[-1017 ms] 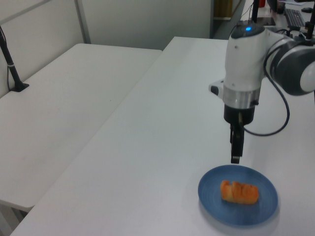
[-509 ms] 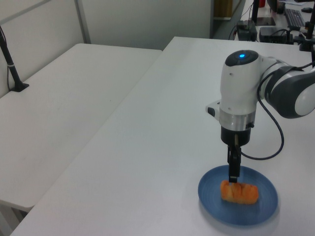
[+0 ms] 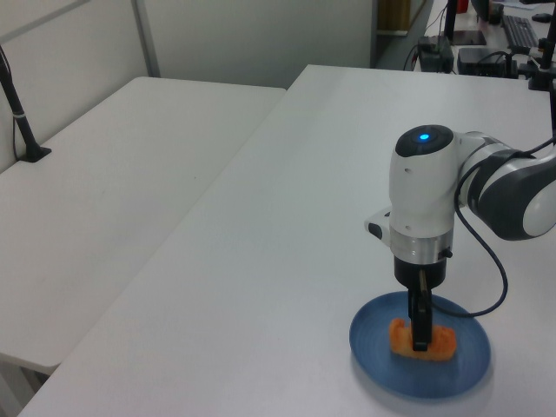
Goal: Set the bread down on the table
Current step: 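Lower the open gripper onto the bread roll and close on it, then lift the bread roll off the plate and carry it across the table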
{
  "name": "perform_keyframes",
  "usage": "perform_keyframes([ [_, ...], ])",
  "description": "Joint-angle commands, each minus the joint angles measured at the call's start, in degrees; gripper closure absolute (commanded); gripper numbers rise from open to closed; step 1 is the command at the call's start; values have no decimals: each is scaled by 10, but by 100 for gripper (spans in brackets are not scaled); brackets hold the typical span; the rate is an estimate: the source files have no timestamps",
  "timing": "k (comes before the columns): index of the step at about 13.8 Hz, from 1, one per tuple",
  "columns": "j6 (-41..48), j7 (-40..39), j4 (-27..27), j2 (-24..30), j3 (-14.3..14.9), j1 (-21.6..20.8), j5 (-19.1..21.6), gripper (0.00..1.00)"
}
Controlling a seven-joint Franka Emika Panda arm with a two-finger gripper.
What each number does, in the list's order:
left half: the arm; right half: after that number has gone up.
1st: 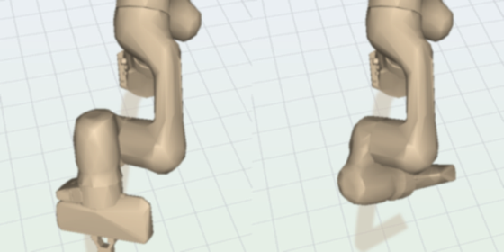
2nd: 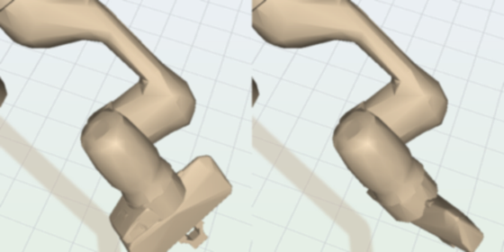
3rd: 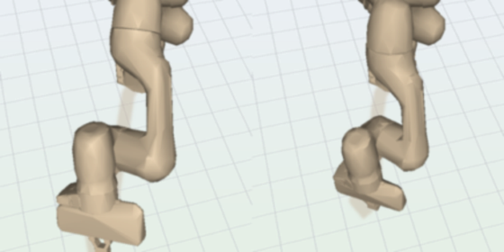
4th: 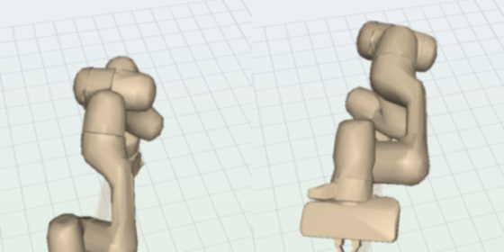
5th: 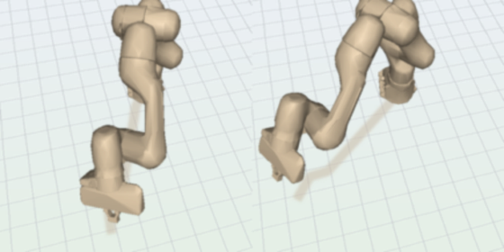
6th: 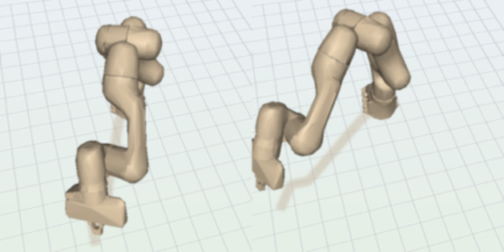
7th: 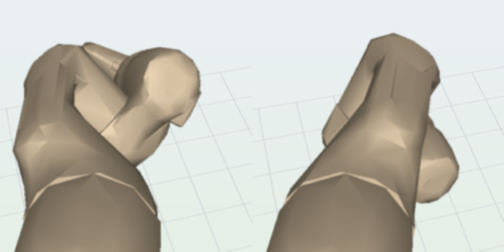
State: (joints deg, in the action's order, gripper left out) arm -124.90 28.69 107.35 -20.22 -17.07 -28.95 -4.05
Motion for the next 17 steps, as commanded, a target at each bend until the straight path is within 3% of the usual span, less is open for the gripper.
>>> perform_keyframes([
  [1,-17,15,8,-5,-8,-6,-19,1],
  [4,-16,15,8,-11,-12,-5,-20,19],
  [6,-16,14,11,-11,-13,-2,-35,44],
  [10,-10,10,10,-11,-22,13,-35,60],
  [17,31,-20,-12,31,-23,64,-25,61],
])
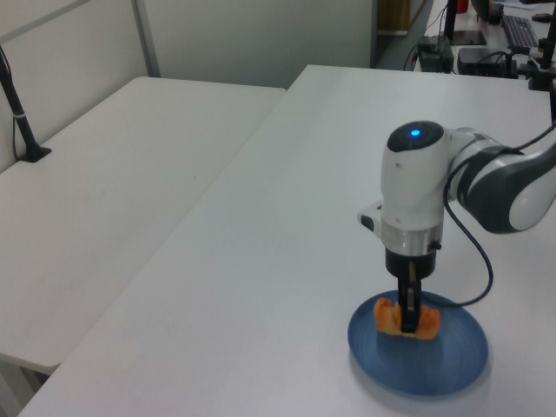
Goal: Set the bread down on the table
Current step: 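Lift the bread roll off the plate and carry it across the table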
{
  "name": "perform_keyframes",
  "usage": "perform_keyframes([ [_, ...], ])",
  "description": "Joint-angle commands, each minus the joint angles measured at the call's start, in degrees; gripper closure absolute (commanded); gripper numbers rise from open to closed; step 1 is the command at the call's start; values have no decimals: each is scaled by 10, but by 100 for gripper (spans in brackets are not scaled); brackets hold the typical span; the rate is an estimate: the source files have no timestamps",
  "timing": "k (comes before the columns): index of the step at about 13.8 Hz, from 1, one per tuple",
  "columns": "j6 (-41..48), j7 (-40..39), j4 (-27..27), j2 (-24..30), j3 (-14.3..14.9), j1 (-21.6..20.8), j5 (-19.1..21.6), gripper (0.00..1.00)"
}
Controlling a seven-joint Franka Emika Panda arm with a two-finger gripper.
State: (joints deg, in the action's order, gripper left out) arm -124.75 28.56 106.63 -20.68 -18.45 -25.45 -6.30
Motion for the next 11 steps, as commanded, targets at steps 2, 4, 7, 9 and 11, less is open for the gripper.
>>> perform_keyframes([
  [2,56,-43,-24,45,-8,57,1,61],
  [4,79,-91,-51,56,-2,100,15,61],
  [7,113,-206,-106,58,84,119,70,61],
  [9,147,-280,-163,57,160,123,98,61],
  [11,174,-349,-212,51,213,142,116,61],
])
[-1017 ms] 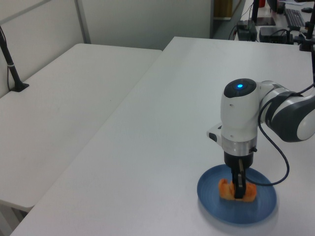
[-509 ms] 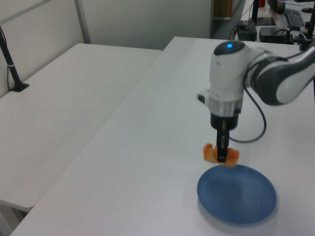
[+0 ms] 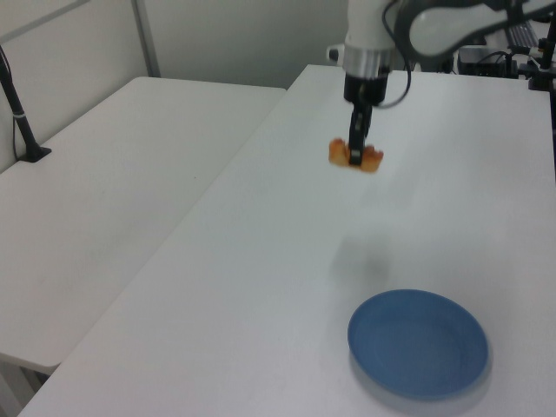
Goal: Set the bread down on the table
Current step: 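Lift the bread roll off the plate and carry it across the table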
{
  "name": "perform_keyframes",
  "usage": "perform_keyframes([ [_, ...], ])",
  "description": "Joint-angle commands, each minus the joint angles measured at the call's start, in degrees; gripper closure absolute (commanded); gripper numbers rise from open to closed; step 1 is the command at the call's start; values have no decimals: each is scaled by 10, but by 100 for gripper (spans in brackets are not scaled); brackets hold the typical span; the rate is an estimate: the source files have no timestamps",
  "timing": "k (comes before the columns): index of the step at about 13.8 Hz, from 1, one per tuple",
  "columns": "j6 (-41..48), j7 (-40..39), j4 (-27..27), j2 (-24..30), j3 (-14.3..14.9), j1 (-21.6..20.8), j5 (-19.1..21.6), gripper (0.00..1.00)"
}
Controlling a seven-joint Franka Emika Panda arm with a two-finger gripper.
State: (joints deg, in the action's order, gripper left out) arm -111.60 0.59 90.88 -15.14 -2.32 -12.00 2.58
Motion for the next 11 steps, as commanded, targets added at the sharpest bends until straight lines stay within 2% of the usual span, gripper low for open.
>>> perform_keyframes([
  [1,46,-98,-59,-5,71,14,30,61],
  [4,38,-168,-69,-18,99,43,26,60],
  [9,29,-264,-152,-93,102,123,26,60],
  [11,-51,-294,-163,-127,102,167,24,61],
])
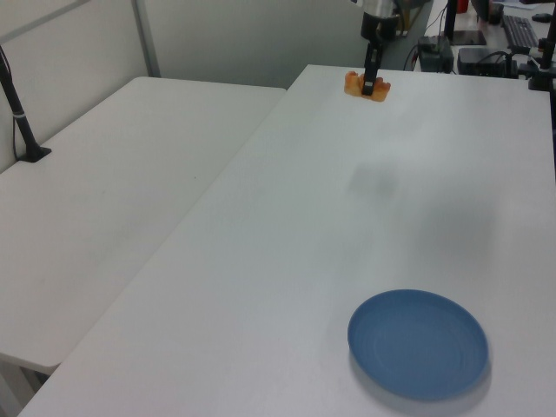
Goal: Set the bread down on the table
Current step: 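Lift the bread roll off the plate and carry it across the table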
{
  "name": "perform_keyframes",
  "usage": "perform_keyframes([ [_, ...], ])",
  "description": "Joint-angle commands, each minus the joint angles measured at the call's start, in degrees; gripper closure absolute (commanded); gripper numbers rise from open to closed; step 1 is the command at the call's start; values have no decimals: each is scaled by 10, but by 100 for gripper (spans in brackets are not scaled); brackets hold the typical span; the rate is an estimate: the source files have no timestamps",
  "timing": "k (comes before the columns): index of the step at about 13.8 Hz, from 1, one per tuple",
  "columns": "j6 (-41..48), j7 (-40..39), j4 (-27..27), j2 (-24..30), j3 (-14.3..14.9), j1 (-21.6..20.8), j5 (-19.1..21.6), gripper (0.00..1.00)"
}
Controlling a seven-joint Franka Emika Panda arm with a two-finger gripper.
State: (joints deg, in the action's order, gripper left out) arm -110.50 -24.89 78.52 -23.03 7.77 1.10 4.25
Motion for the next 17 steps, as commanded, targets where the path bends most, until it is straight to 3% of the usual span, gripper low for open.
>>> perform_keyframes([
  [1,-99,-55,-42,-67,0,58,4,61],
  [5,-190,-93,-109,-169,0,111,2,60],
  [7,-232,-103,-111,-196,-4,133,1,60],
  [17,-328,-151,-110,-265,-7,155,1,56],
])
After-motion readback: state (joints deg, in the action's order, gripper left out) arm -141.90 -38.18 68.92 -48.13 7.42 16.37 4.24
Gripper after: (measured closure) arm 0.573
